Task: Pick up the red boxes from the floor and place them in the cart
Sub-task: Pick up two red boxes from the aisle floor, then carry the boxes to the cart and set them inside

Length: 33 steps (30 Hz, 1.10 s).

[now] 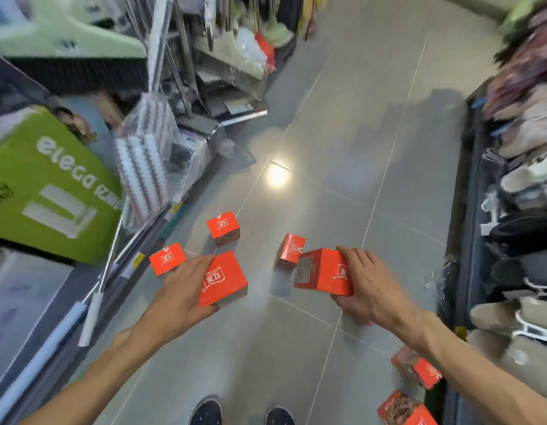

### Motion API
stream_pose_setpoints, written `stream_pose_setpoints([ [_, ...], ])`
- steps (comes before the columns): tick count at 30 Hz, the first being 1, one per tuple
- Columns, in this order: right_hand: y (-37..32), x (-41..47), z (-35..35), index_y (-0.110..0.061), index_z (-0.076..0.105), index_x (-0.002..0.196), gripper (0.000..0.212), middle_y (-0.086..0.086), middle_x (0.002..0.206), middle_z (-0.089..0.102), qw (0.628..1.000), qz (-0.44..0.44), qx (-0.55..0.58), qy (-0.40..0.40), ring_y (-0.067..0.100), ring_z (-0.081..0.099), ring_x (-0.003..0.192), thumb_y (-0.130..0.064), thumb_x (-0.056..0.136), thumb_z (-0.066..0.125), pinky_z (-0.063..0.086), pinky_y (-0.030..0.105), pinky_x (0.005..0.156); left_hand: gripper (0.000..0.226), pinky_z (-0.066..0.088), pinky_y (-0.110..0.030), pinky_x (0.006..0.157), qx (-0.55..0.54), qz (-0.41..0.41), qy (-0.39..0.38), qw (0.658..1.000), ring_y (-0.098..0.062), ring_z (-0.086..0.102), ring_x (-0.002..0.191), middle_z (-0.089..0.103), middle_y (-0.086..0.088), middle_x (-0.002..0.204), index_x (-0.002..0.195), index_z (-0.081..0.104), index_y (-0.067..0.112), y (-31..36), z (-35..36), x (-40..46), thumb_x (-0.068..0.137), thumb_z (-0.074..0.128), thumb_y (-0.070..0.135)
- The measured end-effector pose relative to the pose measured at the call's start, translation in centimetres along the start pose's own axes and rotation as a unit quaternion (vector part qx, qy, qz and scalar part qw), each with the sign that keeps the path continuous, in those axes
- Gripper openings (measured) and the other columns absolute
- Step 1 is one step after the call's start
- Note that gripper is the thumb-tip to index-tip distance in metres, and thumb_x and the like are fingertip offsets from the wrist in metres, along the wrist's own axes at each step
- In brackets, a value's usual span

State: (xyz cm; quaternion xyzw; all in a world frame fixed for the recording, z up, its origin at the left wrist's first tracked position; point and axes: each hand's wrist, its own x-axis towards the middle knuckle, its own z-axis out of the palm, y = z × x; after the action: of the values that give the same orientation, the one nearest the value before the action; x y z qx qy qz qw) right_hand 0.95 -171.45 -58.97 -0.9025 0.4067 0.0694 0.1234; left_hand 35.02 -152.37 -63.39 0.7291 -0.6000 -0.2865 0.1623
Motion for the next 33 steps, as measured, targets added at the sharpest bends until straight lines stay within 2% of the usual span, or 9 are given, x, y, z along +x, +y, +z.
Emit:
stream_pose_setpoints([
  [4,-2.9,-2.0,-15.2,-0.012,0.05,0.133,0.087,0.002,0.113,0.064,0.997,-0.031,0.013,0.065,0.028,0.059,0.1,-0.063,0.064,0.062,0.045,0.032,0.086,0.102,0.037,-0.042,0.106,0.002,0.024,0.051,0.998,-0.024,0.045,0.128,0.046,-0.004,0.143,0.148,0.033,0.018,8.2,-12.9,-2.5,0.065,0.064,0.069],
  [8,-5.9,-5.0,-27.6,-0.028,0.043,0.137,0.091,-0.008,0.121,0.056,0.994,-0.062,0.055,0.07,0.02,0.051,0.11,-0.075,0.063,0.07,0.048,0.038,0.092,0.1,0.031,-0.026,0.104,0.006,0.045,0.088,0.995,-0.015,0.043,0.125,0.045,0.001,0.138,0.147,0.033,0.019,15.2,-24.5,-8.8,0.067,0.064,0.071],
  [12,-11.2,-7.4,-36.9,-0.034,0.038,0.138,0.096,-0.014,0.12,0.048,0.989,-0.112,0.089,0.04,0.015,0.048,0.114,-0.08,0.057,0.063,0.046,0.037,0.095,0.103,0.027,-0.02,0.103,0.04,-0.006,0.13,0.991,-0.014,0.039,0.128,0.041,0.003,0.142,0.15,0.028,0.023,19.2,-32.4,-18.2,0.067,0.081,0.054],
  [16,-19.1,-9.8,-43.0,-0.032,0.038,0.14,0.098,-0.007,0.123,0.053,0.977,-0.202,0.058,0.026,0.016,0.051,0.111,-0.079,0.056,0.057,0.042,0.032,0.086,0.104,0.033,-0.026,0.106,0.021,-0.082,0.18,0.98,-0.009,0.04,0.125,0.039,0.008,0.142,0.151,0.026,0.027,22.2,-37.4,-30.6,0.07,0.08,0.06],
  [20,-29.3,-13.3,-46.7,-0.021,0.039,0.144,0.099,-0.001,0.132,0.054,0.945,-0.325,0.032,0.027,0.02,0.051,0.12,-0.076,0.065,0.066,0.044,0.036,0.098,0.103,0.033,-0.025,0.106,0.015,-0.161,0.262,0.951,-0.011,0.043,0.127,0.041,0.009,0.14,0.15,0.029,0.026,24.2,-39.1,-44.8,0.068,0.082,0.06],
  [23,-38.2,-16.7,-47.7,-0.024,0.04,0.142,0.095,-0.004,0.128,0.055,0.911,-0.411,0.034,0.019,0.019,0.054,0.117,-0.071,0.067,0.074,0.045,0.036,0.097,0.103,0.029,-0.013,0.102,0.009,-0.239,0.328,0.914,-0.002,0.037,0.124,0.034,0.018,0.137,0.151,0.027,0.029,26.2,-38.7,-56.2,0.069,0.083,0.055],
  [25,-44.4,-19.8,-47.7,-0.024,0.04,0.143,0.096,-0.003,0.13,0.057,0.886,-0.463,0.019,0.018,0.02,0.056,0.114,-0.074,0.067,0.073,0.048,0.037,0.095,0.103,0.034,-0.02,0.105,-0.003,-0.286,0.361,0.888,-0.003,0.041,0.122,0.039,0.014,0.139,0.15,0.027,0.031,27.2,-37.7,-64.0,0.067,0.083,0.058],
  [28,-53.9,-26.0,-46.9,-0.025,0.039,0.143,0.095,-0.002,0.132,0.057,0.849,-0.529,0.012,-0.006,0.02,0.056,0.117,-0.072,0.068,0.074,0.049,0.041,0.096,0.103,0.042,-0.03,0.101,-0.016,-0.373,0.396,0.839,-0.008,0.046,0.118,0.043,0.011,0.133,0.148,0.028,0.031,29.1,-35.3,-75.7,0.066,0.082,0.061],
  [33,-69.0,-39.7,-43.6,-0.027,0.047,0.134,0.087,-0.007,0.121,0.06,0.763,-0.644,0.024,-0.042,0.015,0.058,0.108,-0.067,0.065,0.082,0.049,0.037,0.094,0.094,0.037,-0.016,0.088,-0.017,-0.475,0.462,0.749,-0.005,0.049,0.116,0.048,0.014,0.127,0.145,0.035,0.027,33.3,-29.2,-94.8,0.068,0.087,0.042],
])
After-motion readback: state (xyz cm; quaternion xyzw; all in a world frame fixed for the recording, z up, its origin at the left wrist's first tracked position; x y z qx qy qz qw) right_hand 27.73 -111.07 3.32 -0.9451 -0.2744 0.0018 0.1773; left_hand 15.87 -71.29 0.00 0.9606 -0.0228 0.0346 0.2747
